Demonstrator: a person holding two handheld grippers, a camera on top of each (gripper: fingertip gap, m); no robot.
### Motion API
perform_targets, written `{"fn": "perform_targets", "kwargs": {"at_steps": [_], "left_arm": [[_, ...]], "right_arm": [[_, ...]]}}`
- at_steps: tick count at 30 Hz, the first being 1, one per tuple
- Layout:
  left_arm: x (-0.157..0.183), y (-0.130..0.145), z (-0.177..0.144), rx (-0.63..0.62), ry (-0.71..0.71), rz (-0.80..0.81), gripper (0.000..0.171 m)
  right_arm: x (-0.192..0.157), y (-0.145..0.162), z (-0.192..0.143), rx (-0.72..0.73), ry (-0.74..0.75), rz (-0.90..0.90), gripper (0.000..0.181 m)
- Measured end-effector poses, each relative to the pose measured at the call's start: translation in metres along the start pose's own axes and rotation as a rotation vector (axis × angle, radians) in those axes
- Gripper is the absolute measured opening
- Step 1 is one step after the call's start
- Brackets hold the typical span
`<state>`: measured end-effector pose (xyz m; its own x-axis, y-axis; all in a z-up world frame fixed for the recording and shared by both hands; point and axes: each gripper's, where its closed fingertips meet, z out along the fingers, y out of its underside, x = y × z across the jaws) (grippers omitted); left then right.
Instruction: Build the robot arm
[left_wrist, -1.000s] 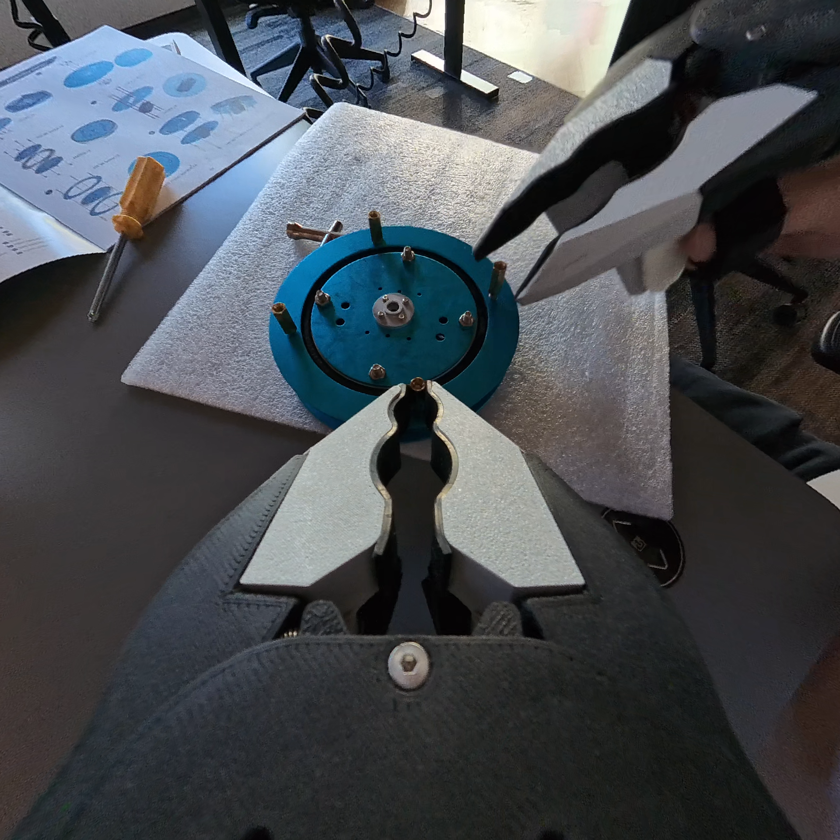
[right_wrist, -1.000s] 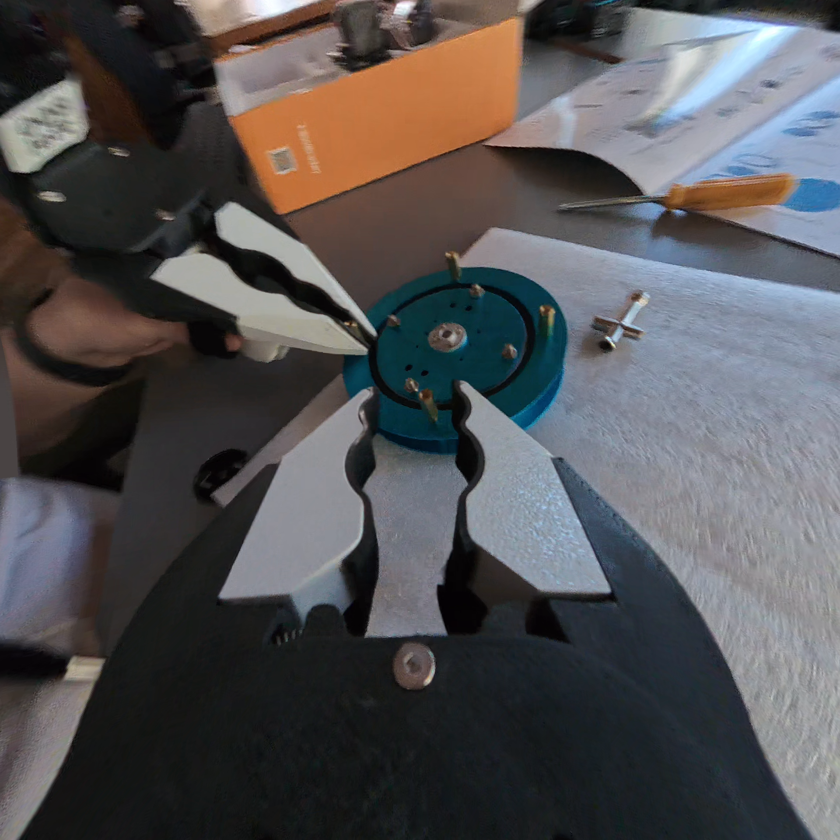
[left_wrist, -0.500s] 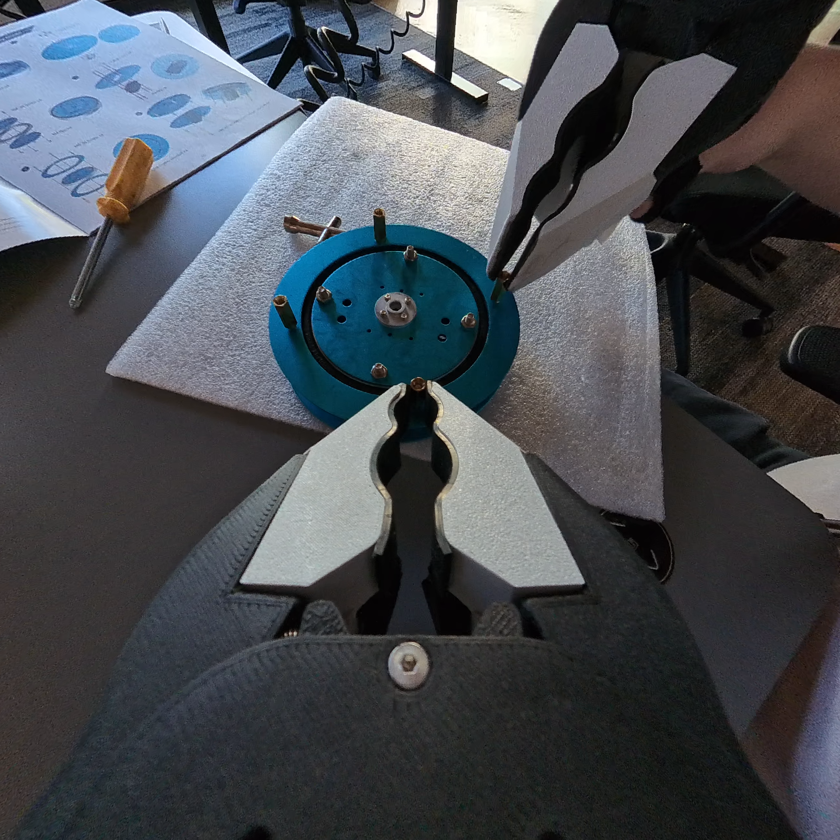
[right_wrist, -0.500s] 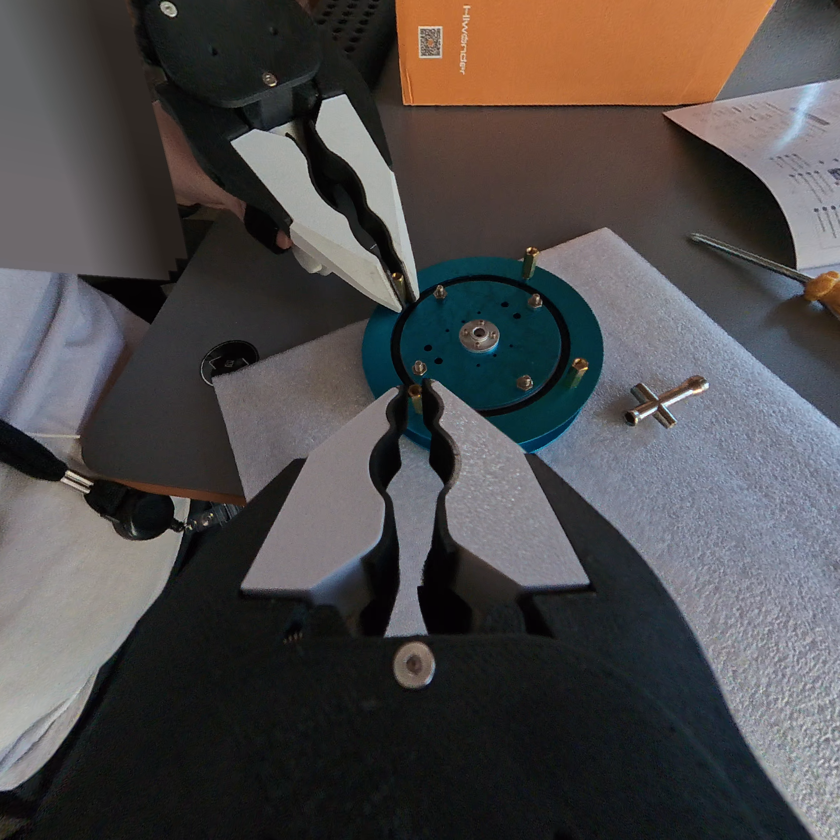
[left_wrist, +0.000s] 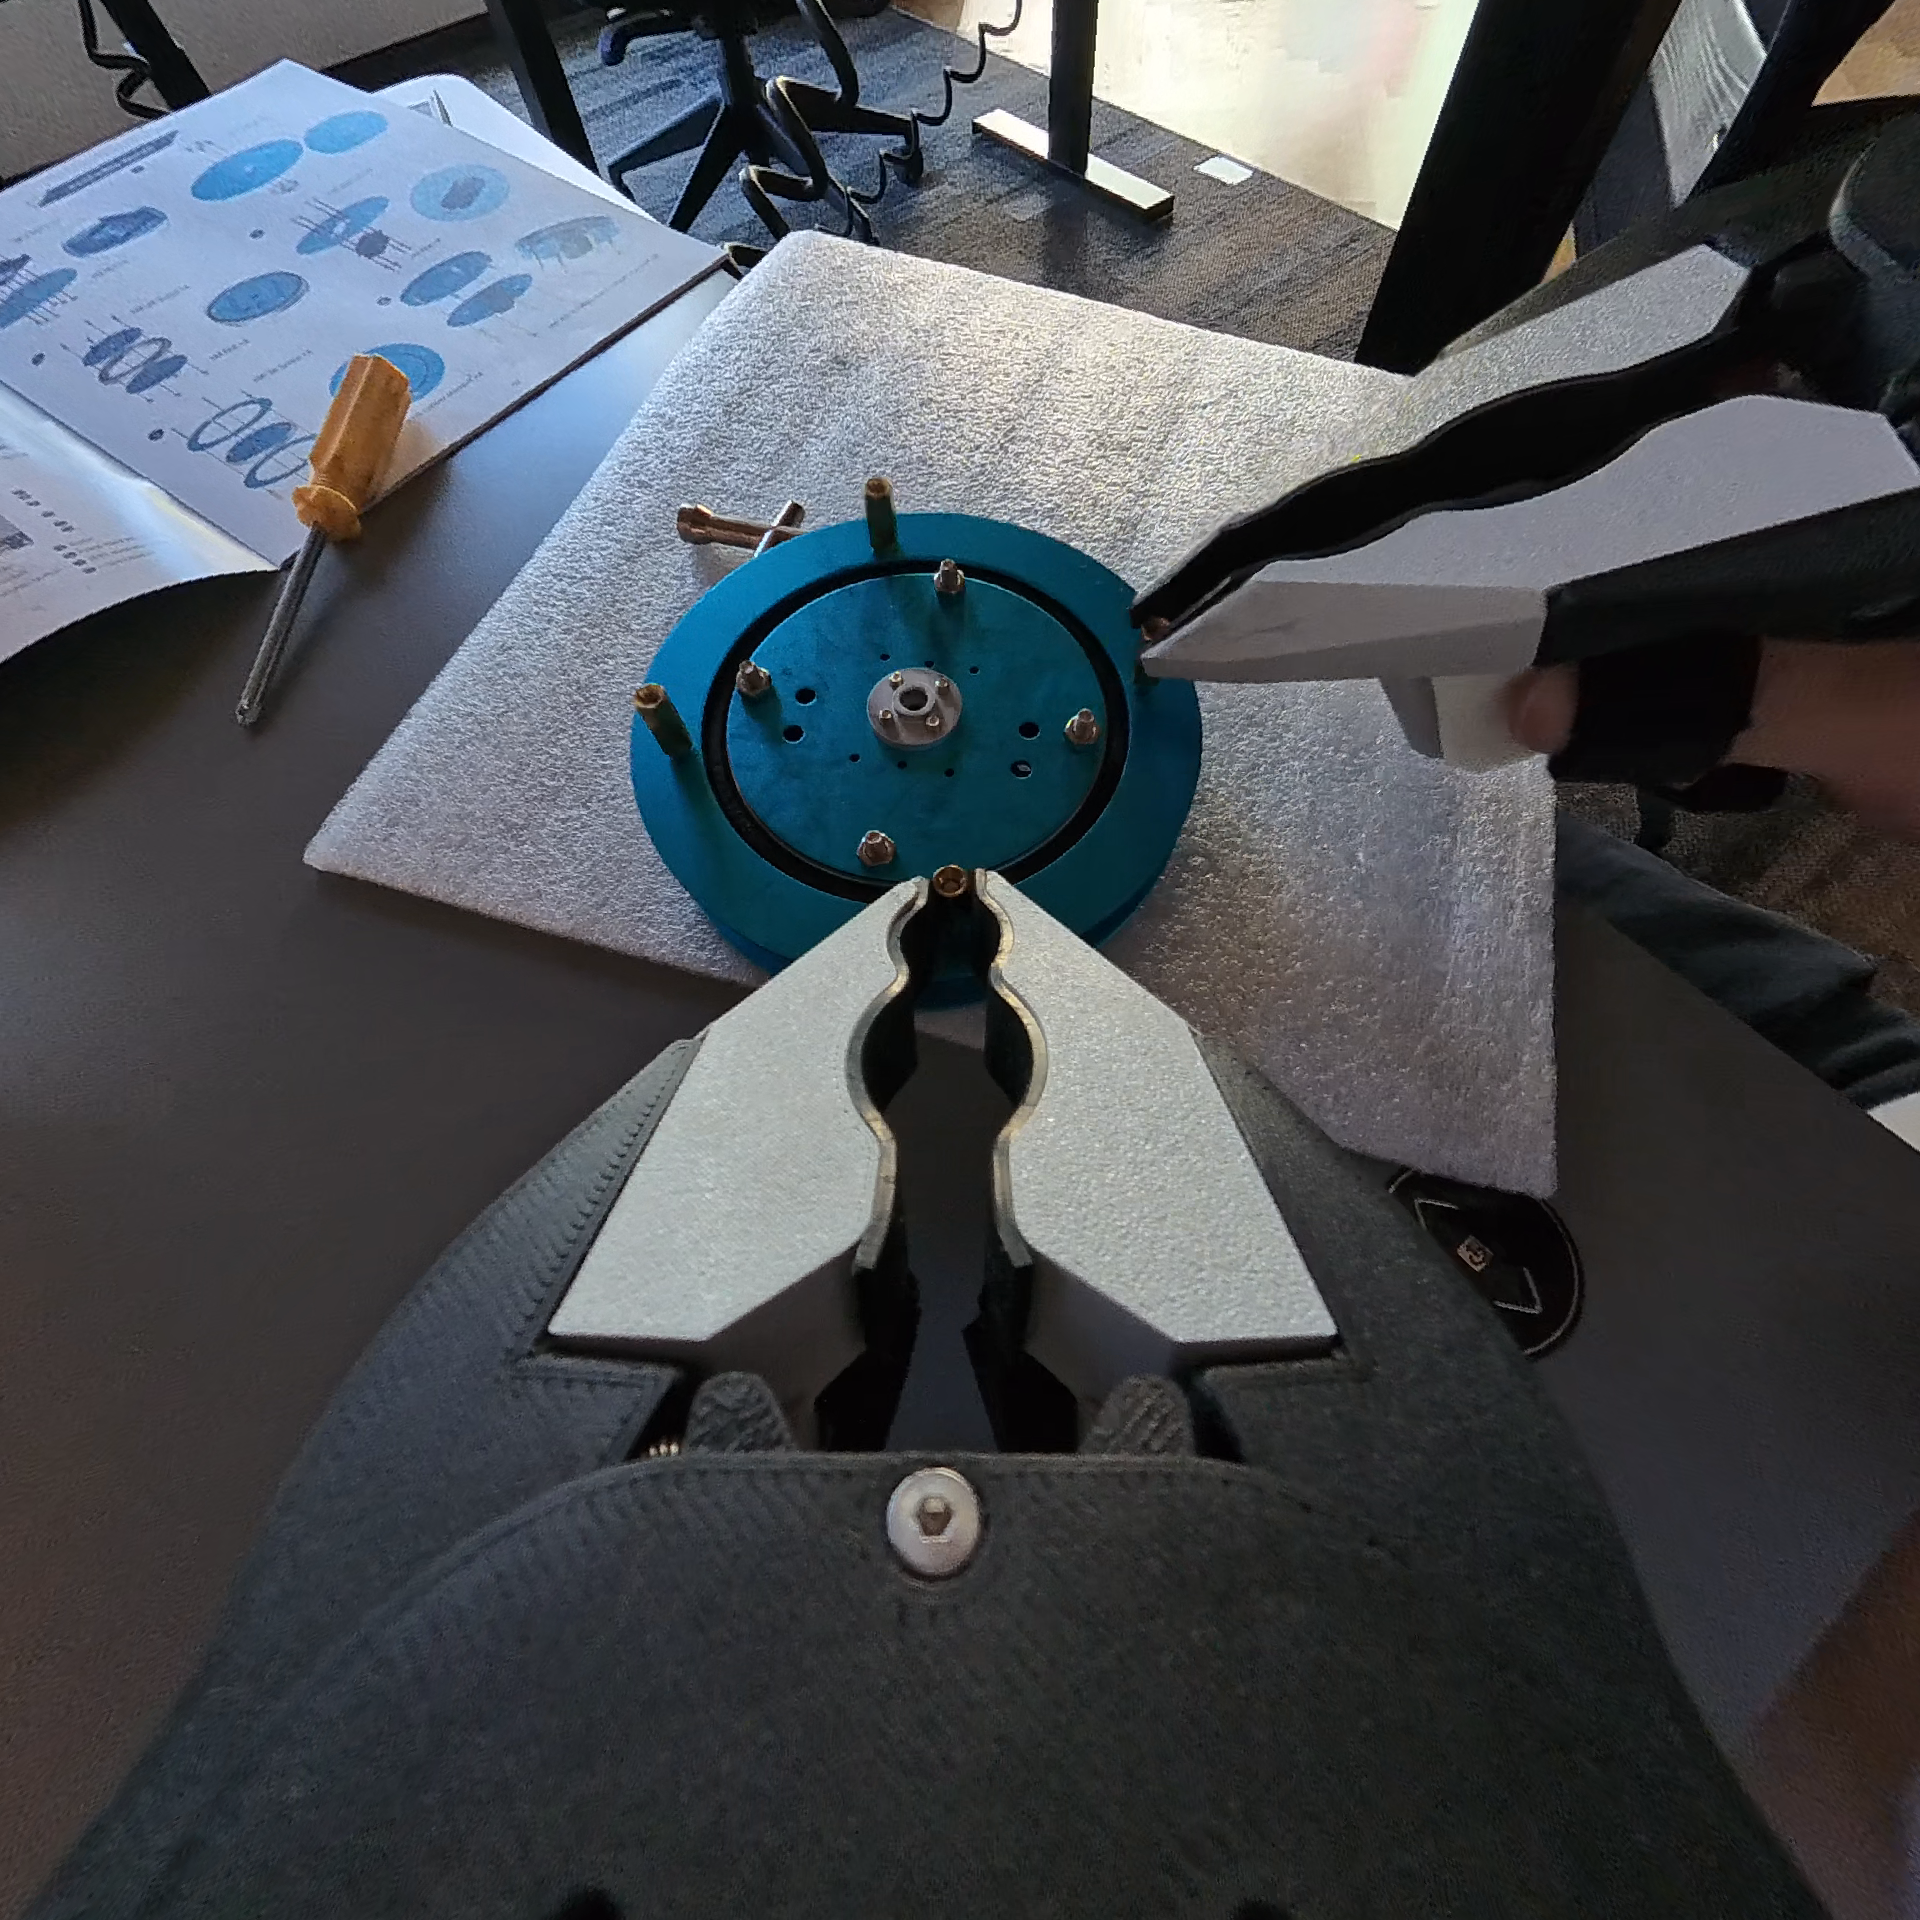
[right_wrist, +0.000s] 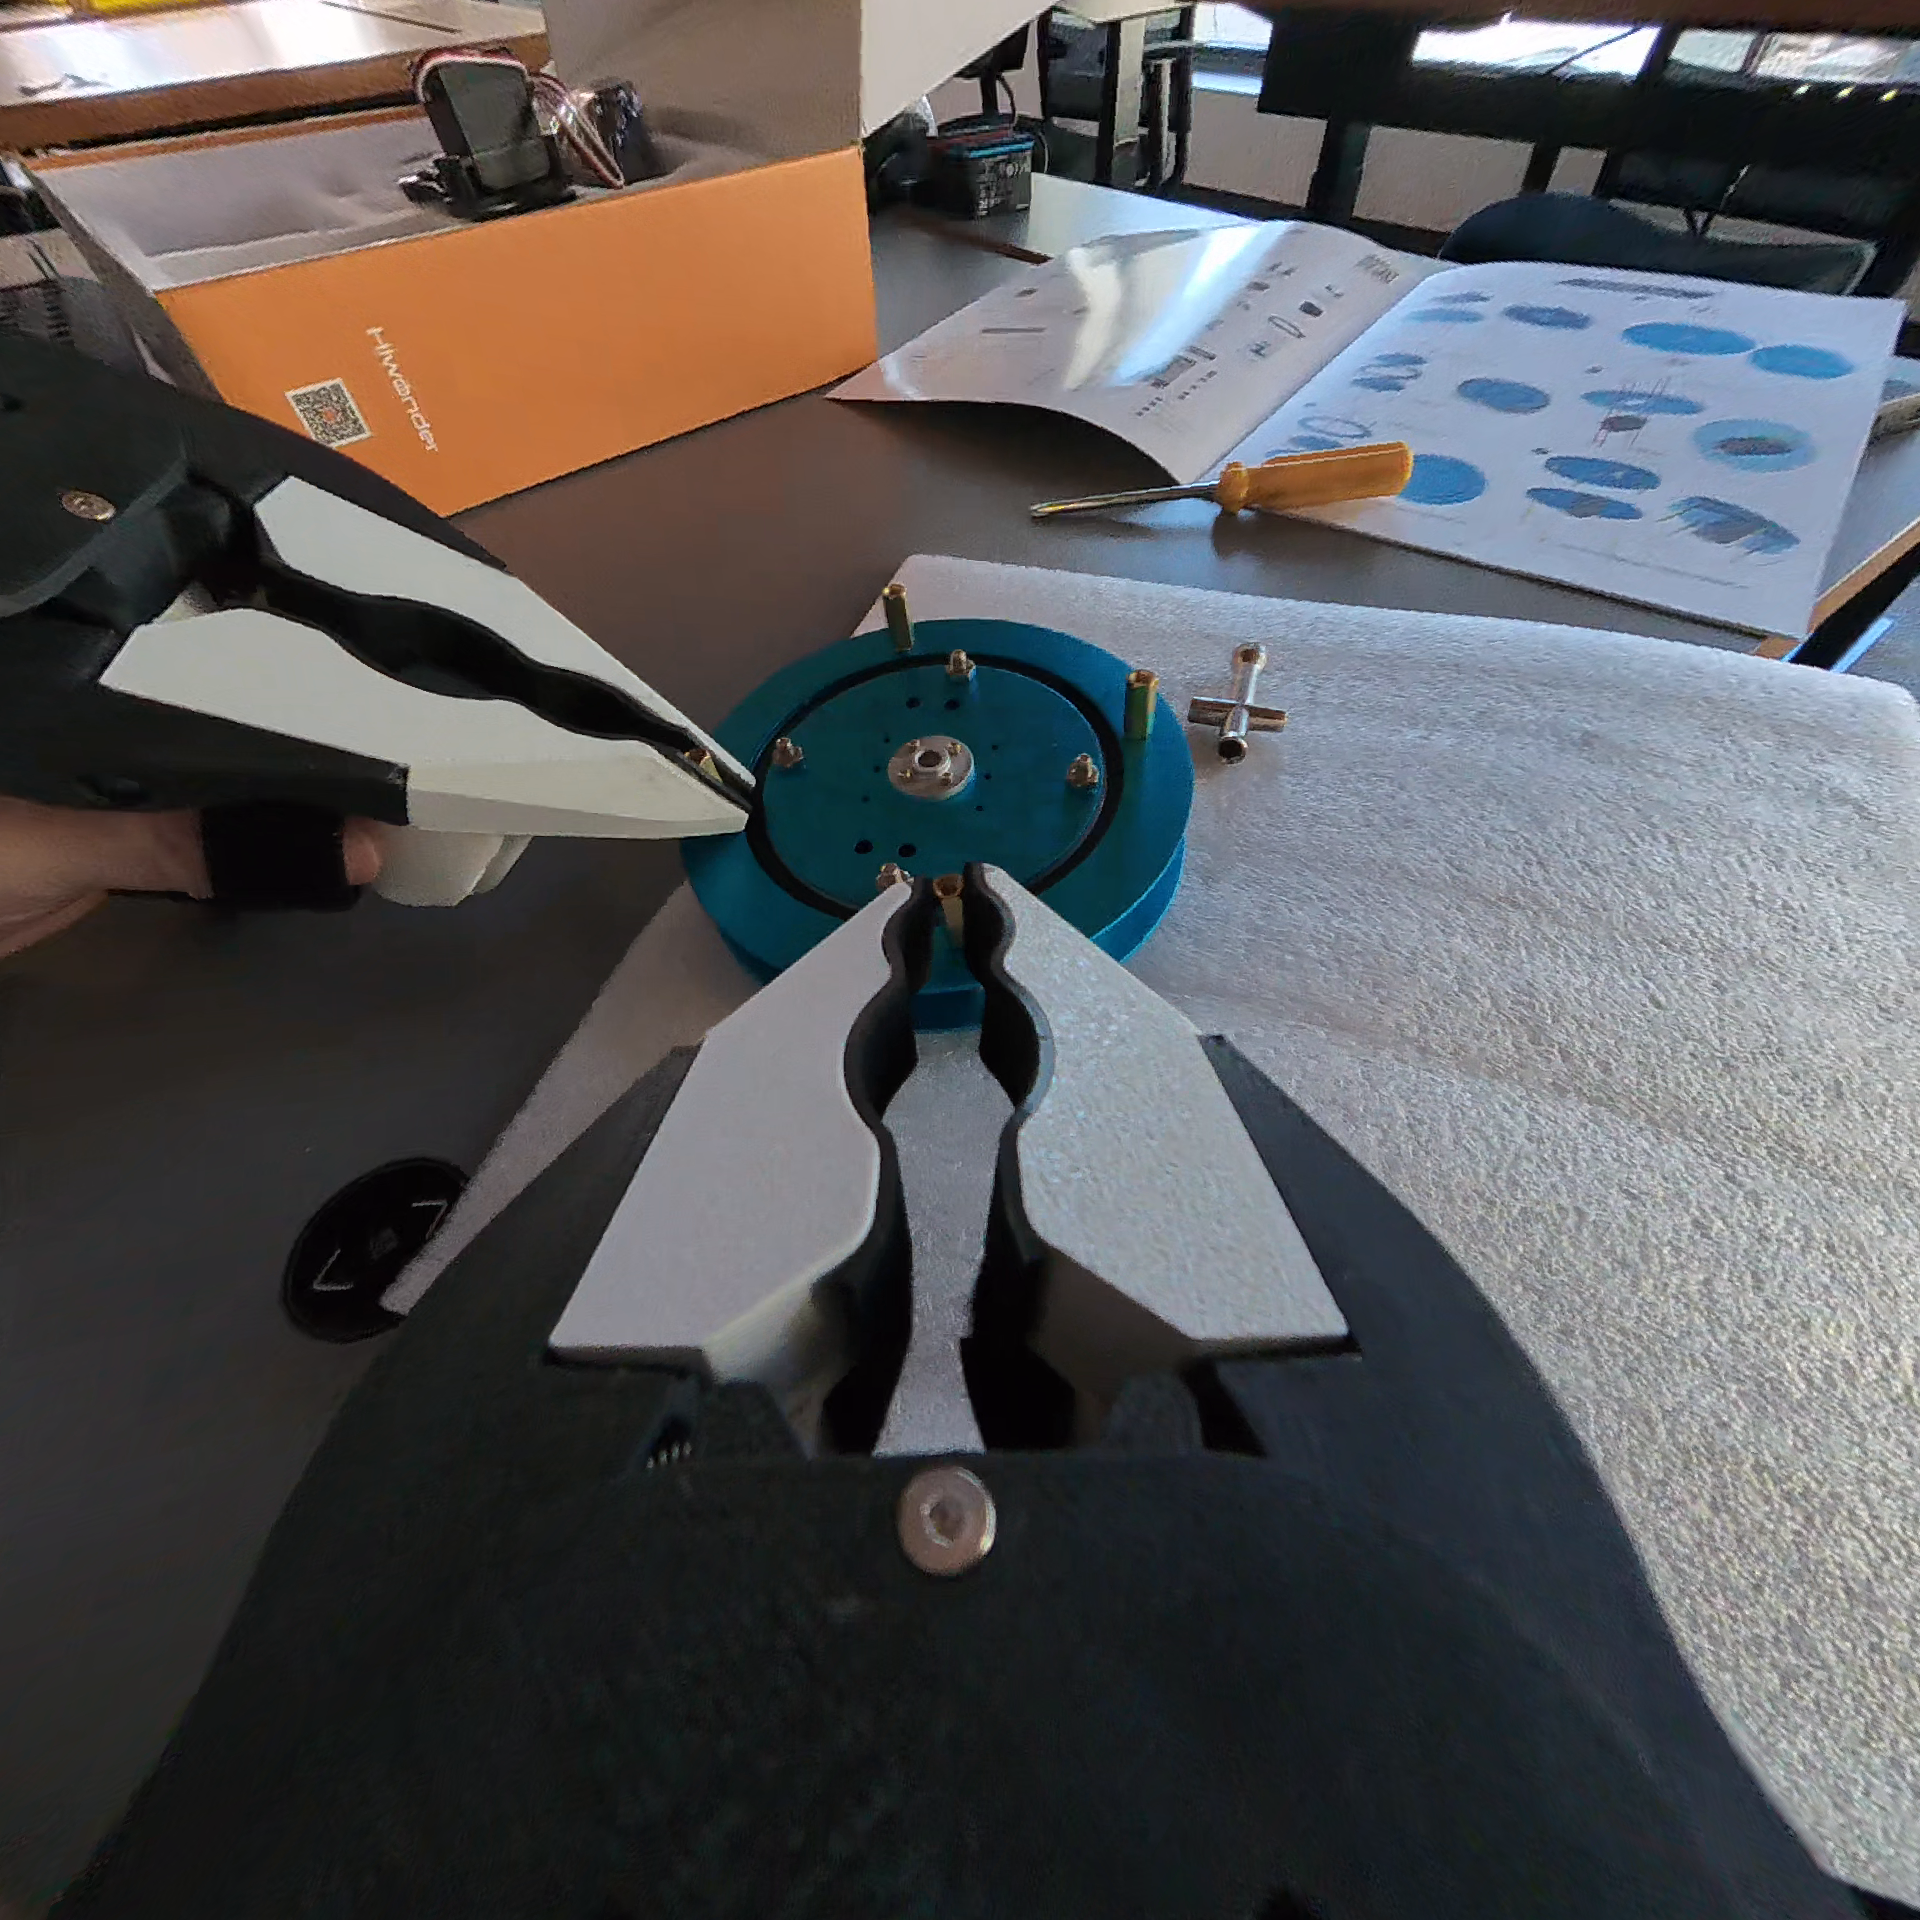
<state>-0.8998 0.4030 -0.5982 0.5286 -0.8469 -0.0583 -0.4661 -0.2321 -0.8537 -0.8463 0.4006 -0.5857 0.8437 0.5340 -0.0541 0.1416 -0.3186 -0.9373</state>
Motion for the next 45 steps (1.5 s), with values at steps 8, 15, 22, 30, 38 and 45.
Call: {"fn": "perform_targets", "kwargs": {"at_steps": [8,15,22,30,38,45], "left_arm": [[0.002,0.000,0.000,0.001,0.029,-0.014,0.005],[0.003,0.000,0.000,0.001,0.035,-0.019,0.005],[0.002,0.000,0.000,0.001,0.046,-0.037,0.005],[0.003,0.000,0.000,0.001,-0.003,0.018,0.004],[0.003,0.000,0.000,-0.003,-0.027,0.031,0.004],[0.003,0.000,0.000,-0.001,-0.004,0.010,0.005]], "right_arm": [[-0.001,-0.006,-0.011,-0.103,-0.630,-0.231,0.029],[-0.008,-0.006,-0.007,-0.235,-0.931,-0.378,0.018],[-0.007,0.008,0.004,-0.300,-0.835,-0.359,0.005],[0.001,0.006,0.007,-0.094,-0.374,-0.039,0.005],[0.002,0.005,0.004,0.025,-0.023,0.003,0.005],[0.004,-0.012,-0.008,-0.081,-0.441,-0.165,0.026]]}}
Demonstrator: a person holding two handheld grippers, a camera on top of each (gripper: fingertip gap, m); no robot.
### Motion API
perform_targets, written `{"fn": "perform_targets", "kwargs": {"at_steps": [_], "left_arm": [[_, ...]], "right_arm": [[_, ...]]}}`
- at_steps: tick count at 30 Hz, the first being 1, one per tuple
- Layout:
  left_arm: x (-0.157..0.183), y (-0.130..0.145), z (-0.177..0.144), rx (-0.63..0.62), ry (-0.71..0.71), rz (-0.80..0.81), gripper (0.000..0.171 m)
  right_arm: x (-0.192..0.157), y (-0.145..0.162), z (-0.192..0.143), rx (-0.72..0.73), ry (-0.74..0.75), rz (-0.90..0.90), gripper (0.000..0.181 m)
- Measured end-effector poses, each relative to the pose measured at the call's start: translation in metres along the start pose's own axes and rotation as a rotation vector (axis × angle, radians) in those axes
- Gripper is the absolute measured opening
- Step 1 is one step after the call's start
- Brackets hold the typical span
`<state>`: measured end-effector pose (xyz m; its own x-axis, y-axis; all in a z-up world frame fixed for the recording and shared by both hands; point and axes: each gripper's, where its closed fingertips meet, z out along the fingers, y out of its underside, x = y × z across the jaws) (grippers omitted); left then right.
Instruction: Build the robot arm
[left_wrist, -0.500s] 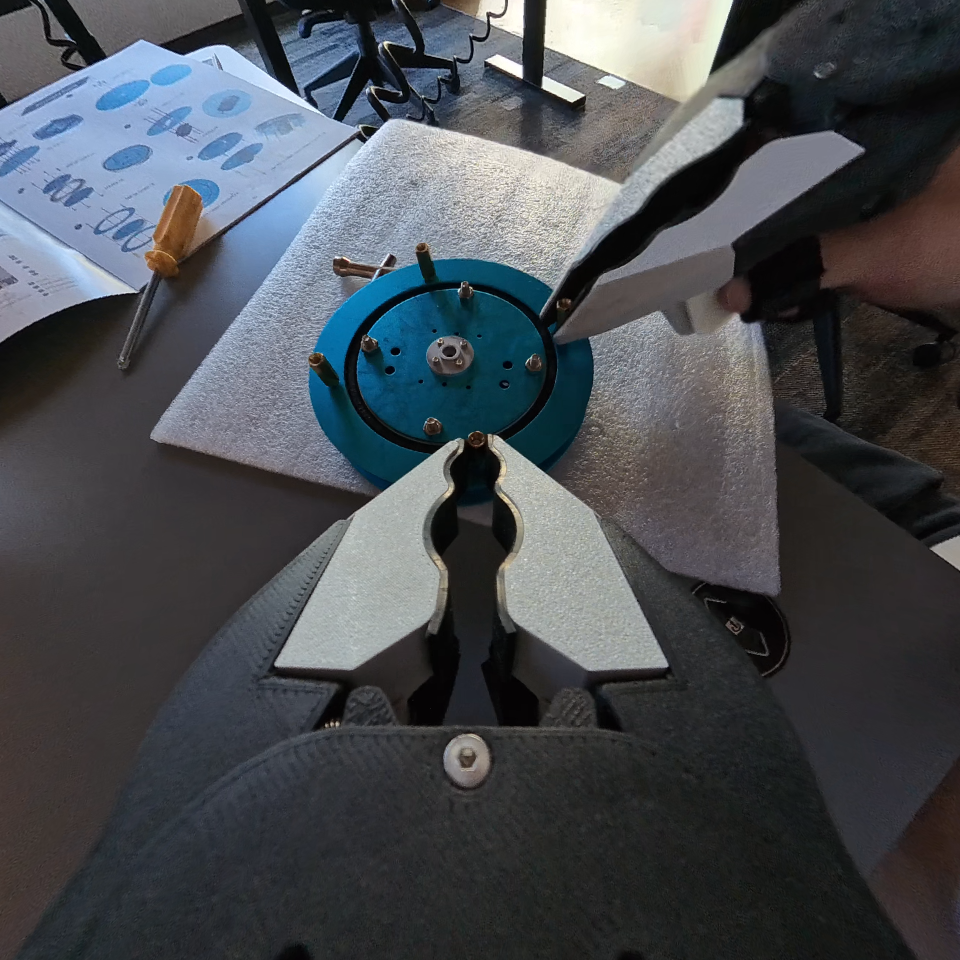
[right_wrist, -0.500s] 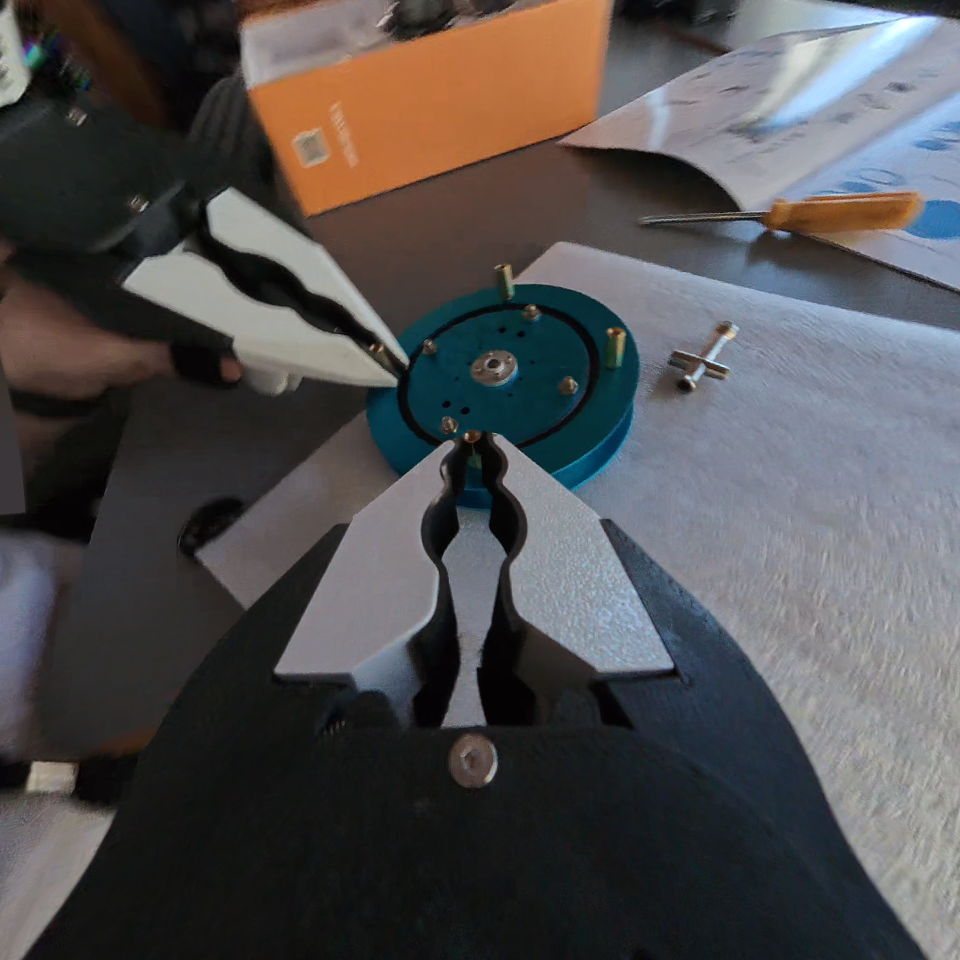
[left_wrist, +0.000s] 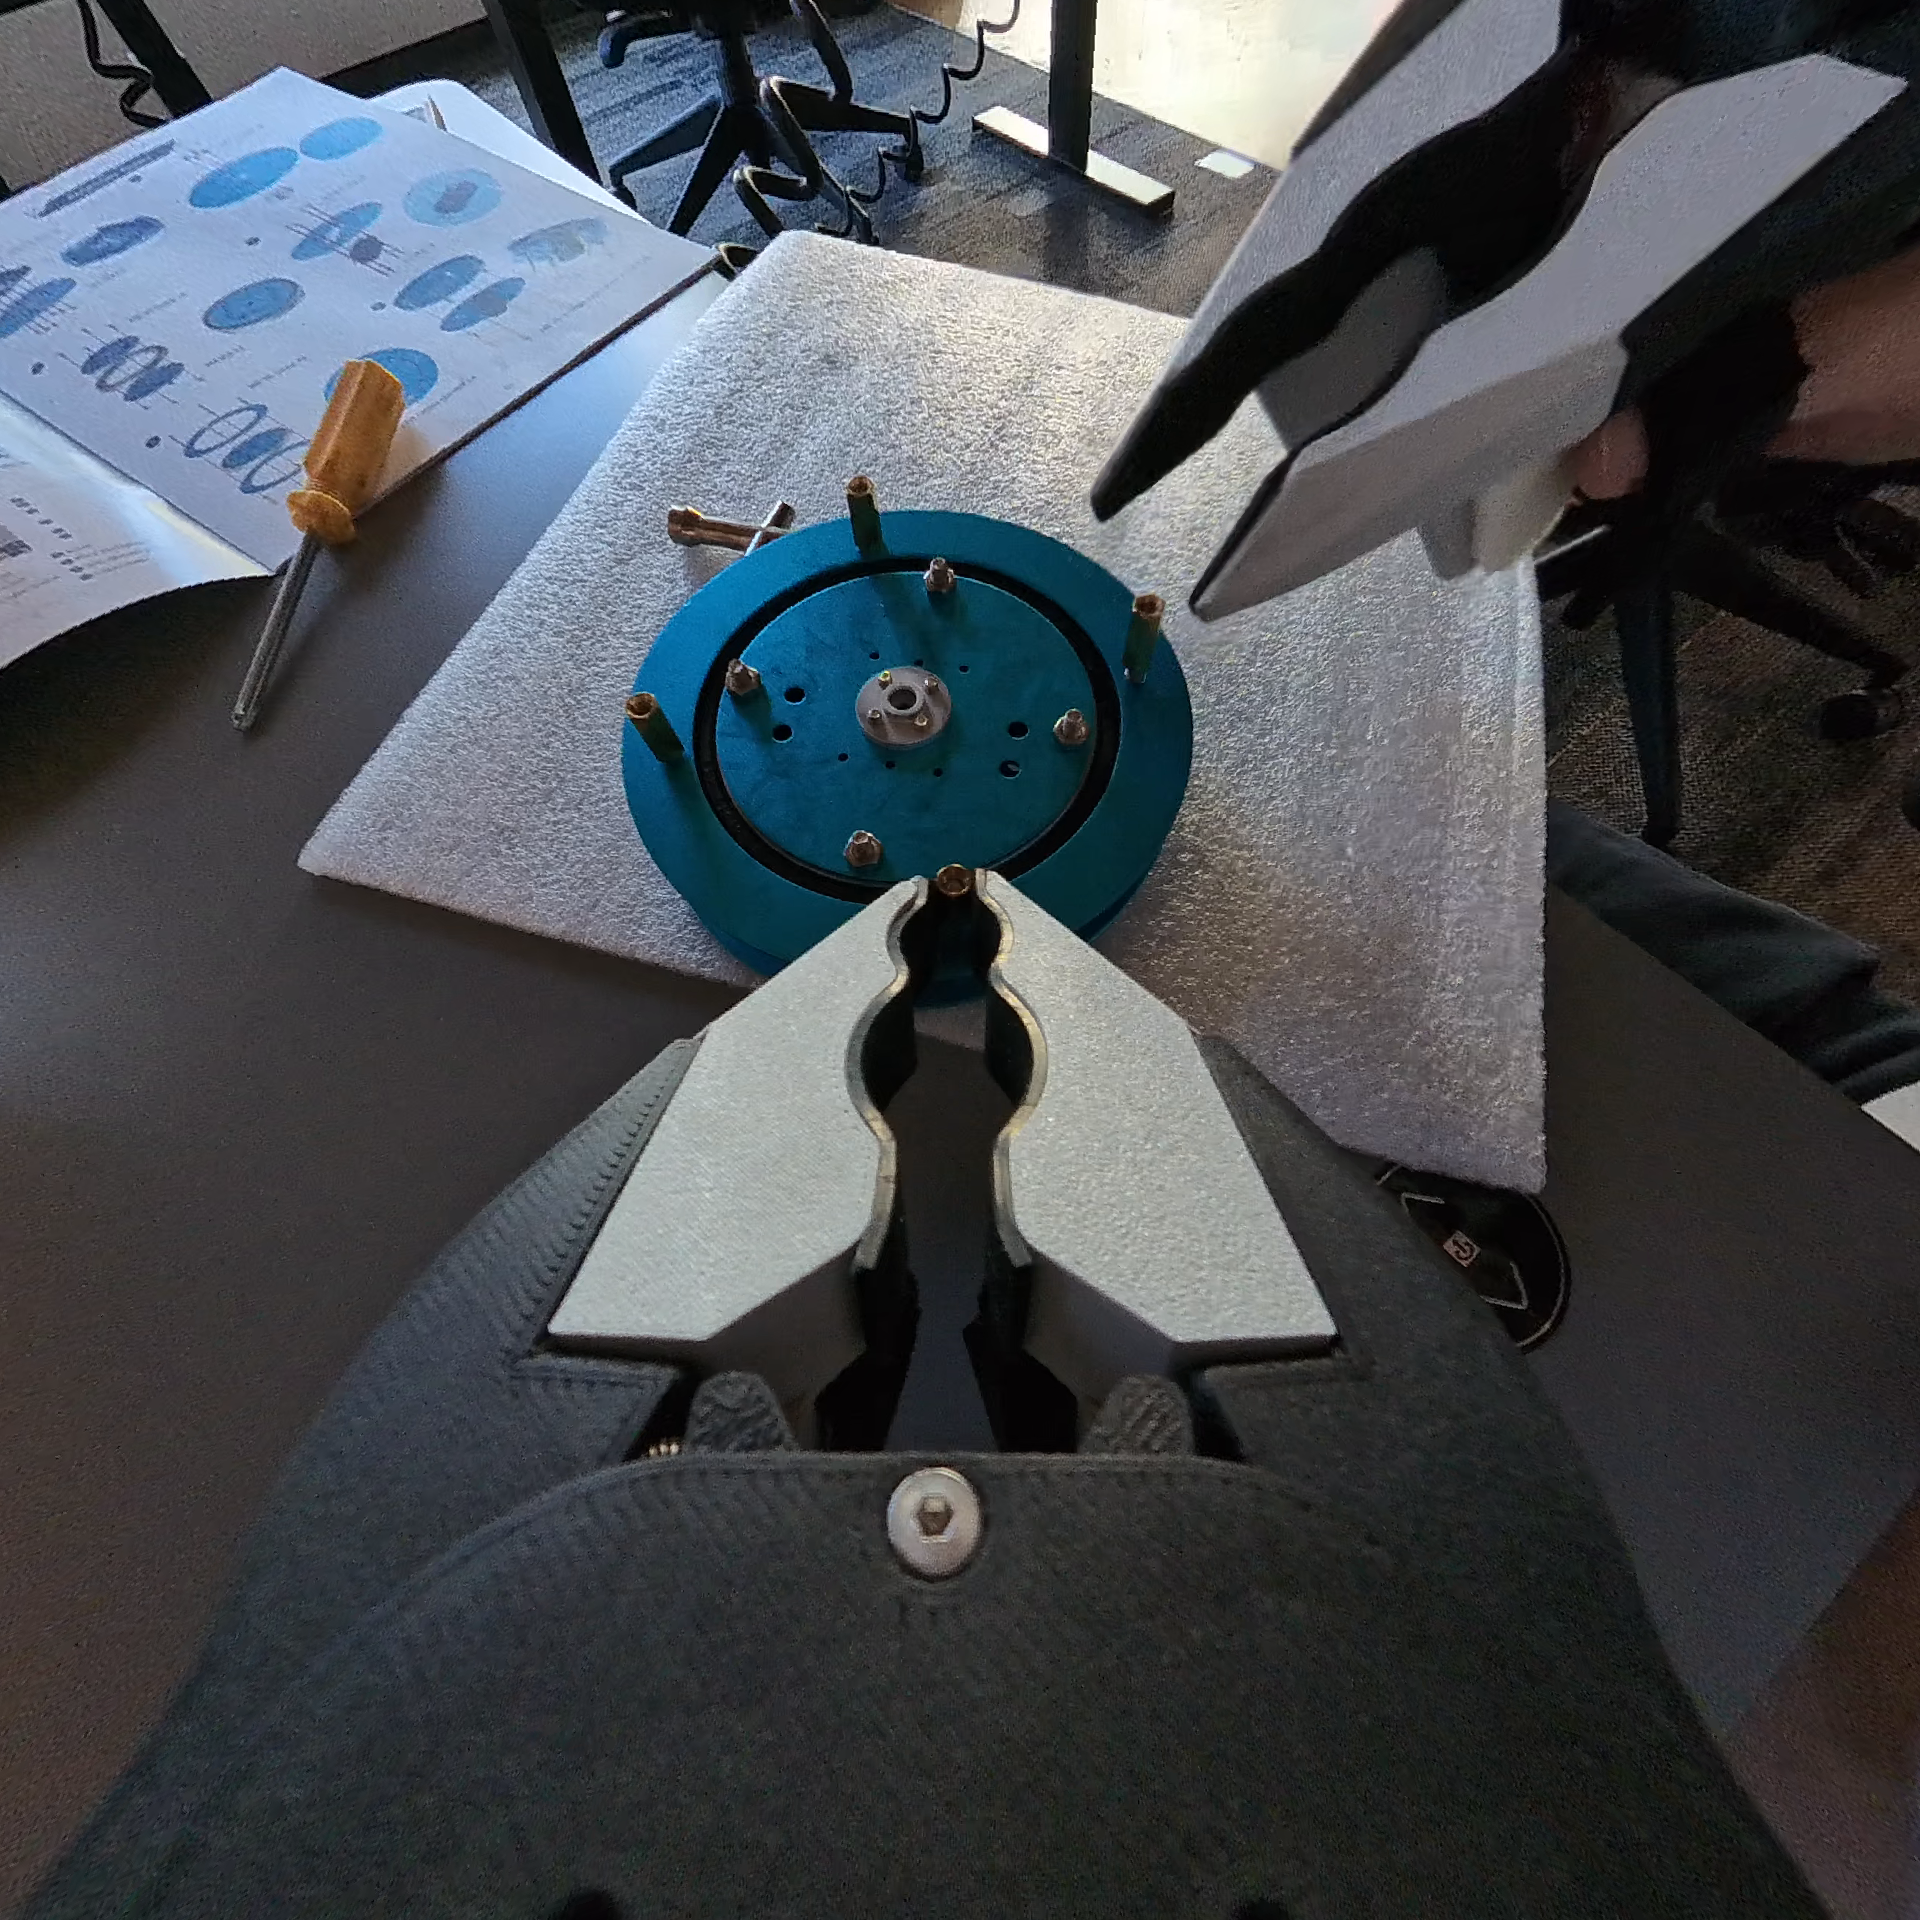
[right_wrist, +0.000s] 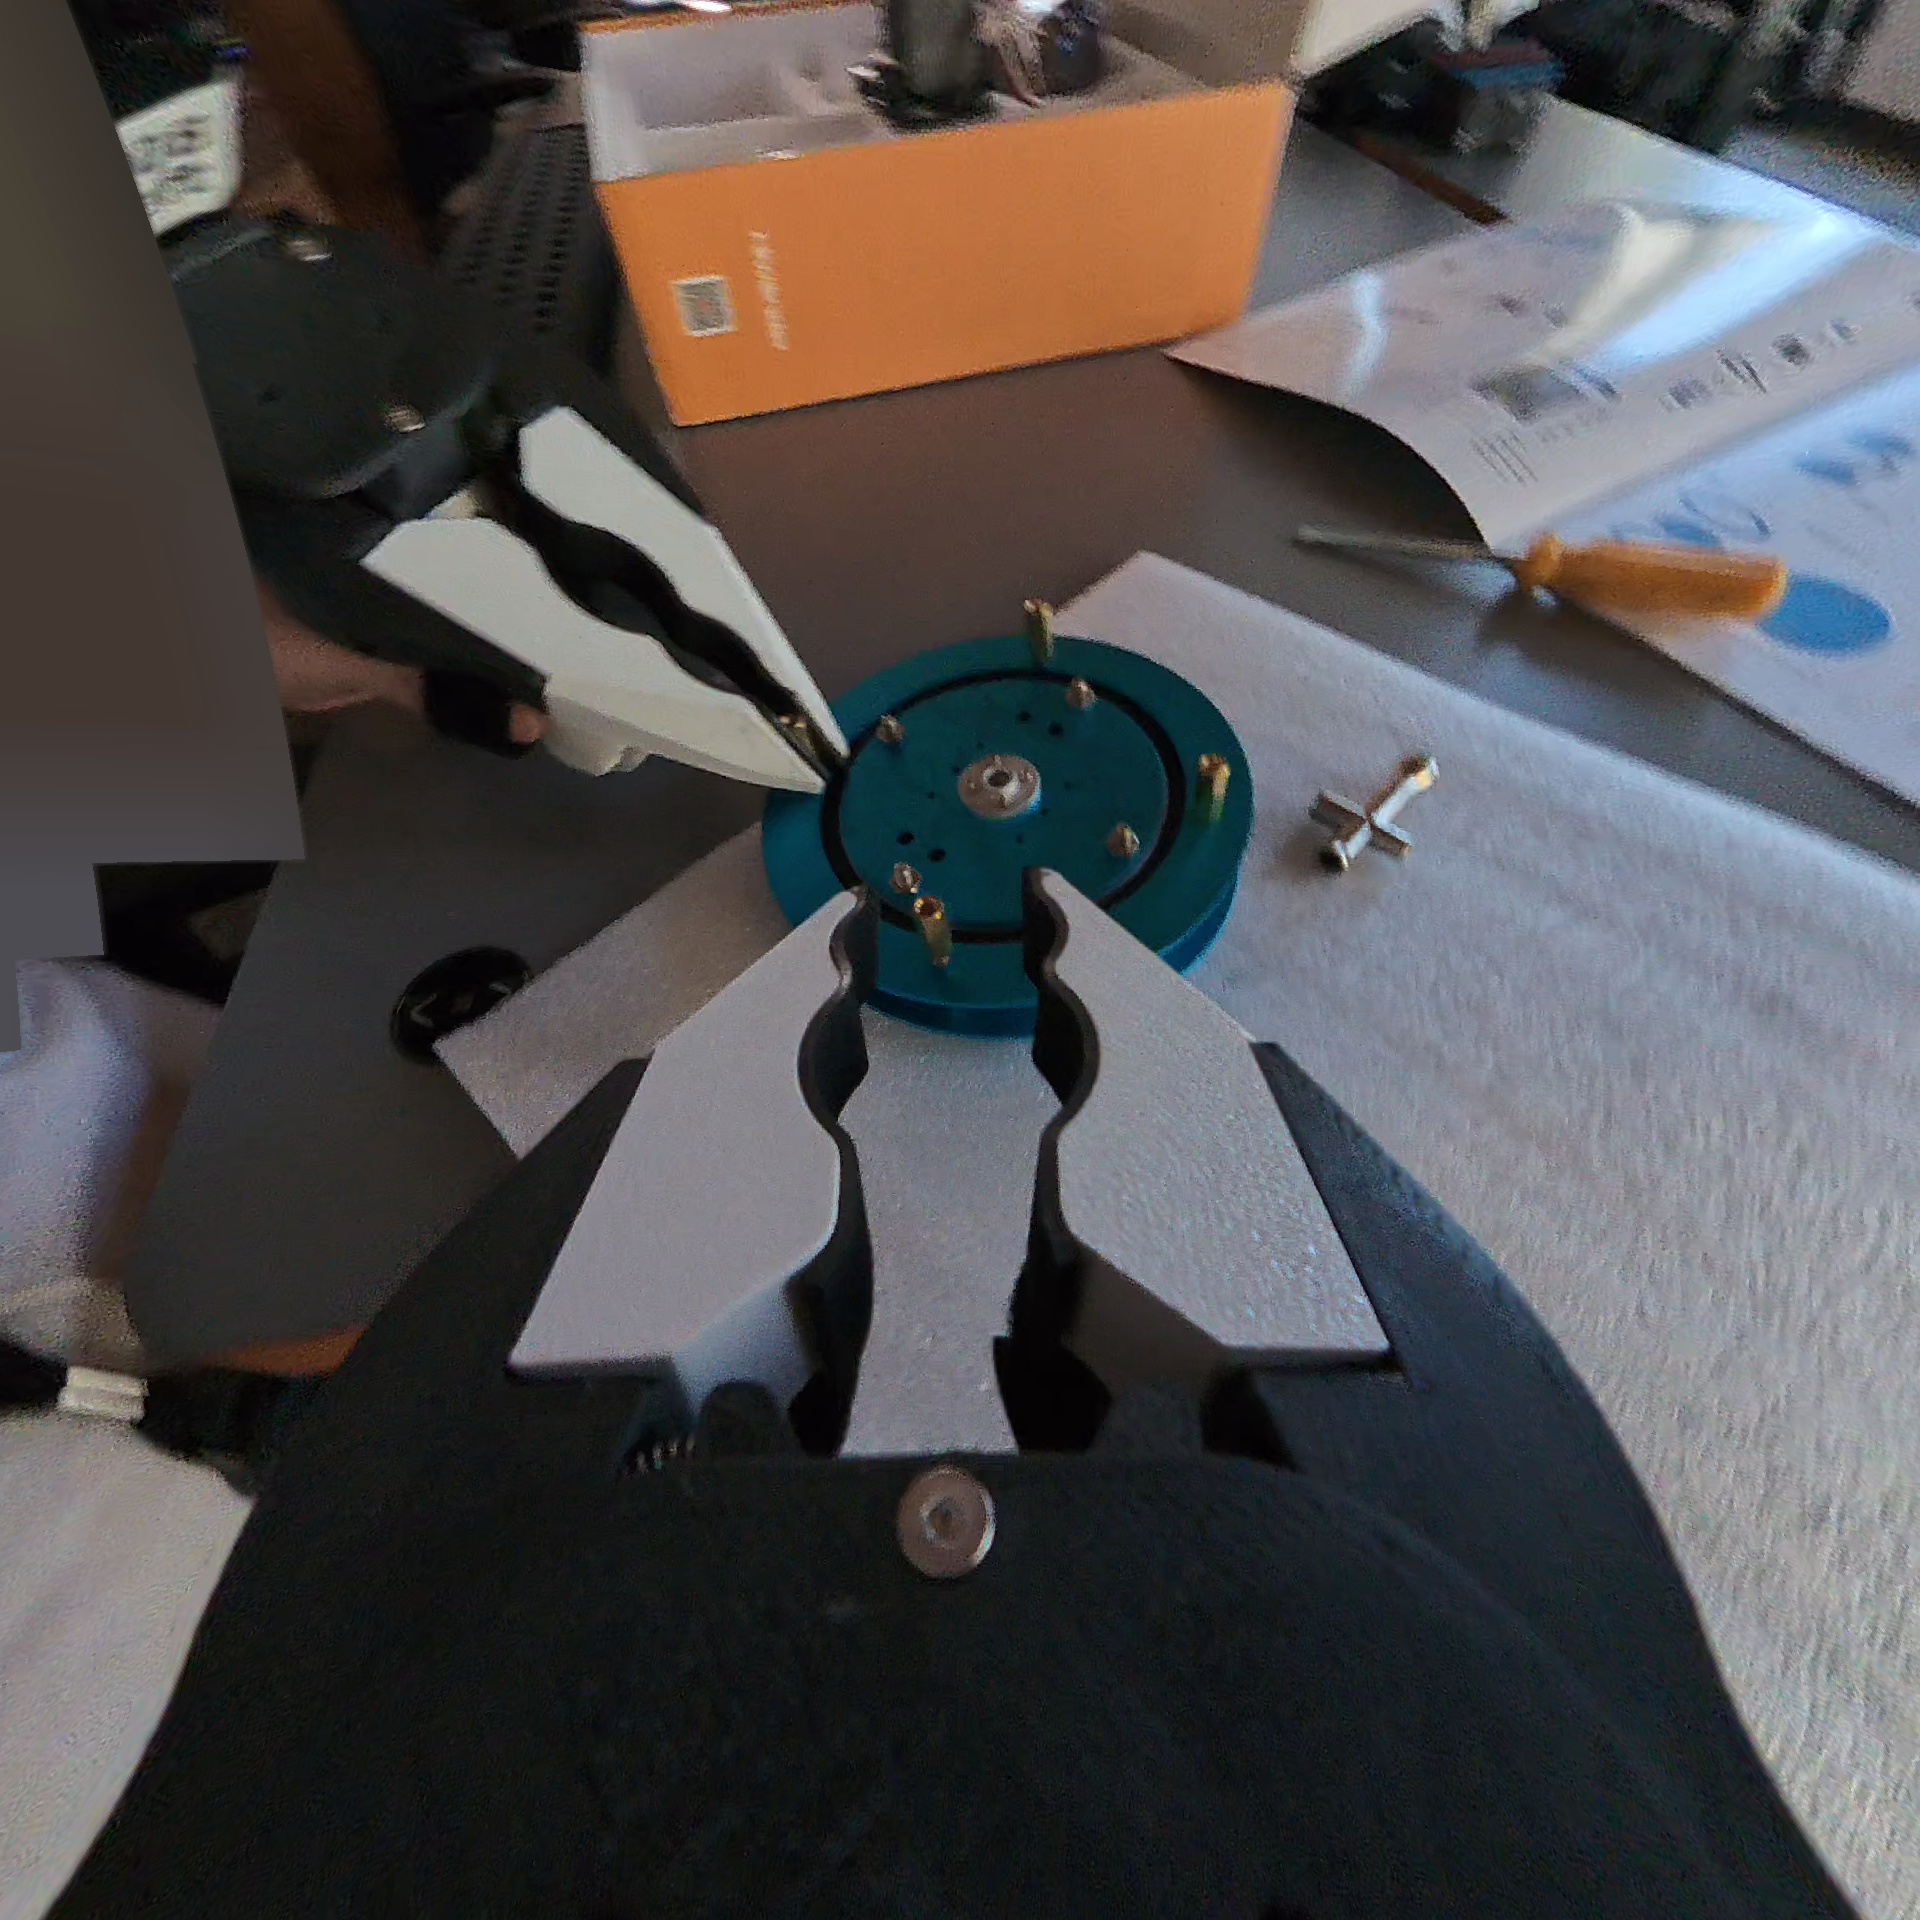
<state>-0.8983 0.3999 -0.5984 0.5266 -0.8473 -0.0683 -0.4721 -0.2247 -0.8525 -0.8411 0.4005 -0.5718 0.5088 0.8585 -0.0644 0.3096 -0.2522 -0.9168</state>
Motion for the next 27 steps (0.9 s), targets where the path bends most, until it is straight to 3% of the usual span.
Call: {"fn": "perform_targets", "kwargs": {"at_steps": [3,4,5,11,14,19,22,24,27], "left_arm": [[0.000,0.000,0.000,0.000,0.014,-0.015,0.005],[0.000,0.000,0.000,0.000,0.016,-0.017,0.005],[0.000,0.000,0.000,0.000,0.016,-0.017,0.005],[-0.001,0.000,0.000,-0.001,0.015,-0.021,0.005],[-0.001,0.000,0.000,-0.001,0.010,-0.020,0.005],[-0.001,0.000,0.001,-0.002,-0.023,0.012,0.004],[-0.002,0.001,0.000,-0.004,-0.038,0.015,0.004],[-0.002,0.001,0.000,-0.004,-0.032,0.010,0.005],[-0.001,0.000,-0.001,0.003,-0.010,-0.010,0.005]], "right_arm": [[-0.010,-0.002,0.003,-0.013,-0.131,-0.109,0.024],[-0.014,0.000,0.005,-0.036,-0.171,-0.125,0.016],[-0.011,0.004,0.008,-0.063,-0.163,-0.132,0.005],[-0.006,0.011,0.014,-0.089,-0.128,-0.104,0.005],[-0.003,0.011,0.015,-0.046,-0.006,-0.053,0.005],[0.001,0.012,0.013,0.049,0.332,0.091,0.005],[0.001,0.011,0.013,0.103,0.503,0.082,0.005],[-0.001,0.011,0.012,0.101,0.509,0.063,0.005],[-0.006,0.012,0.009,0.101,0.380,0.095,0.014]]}}
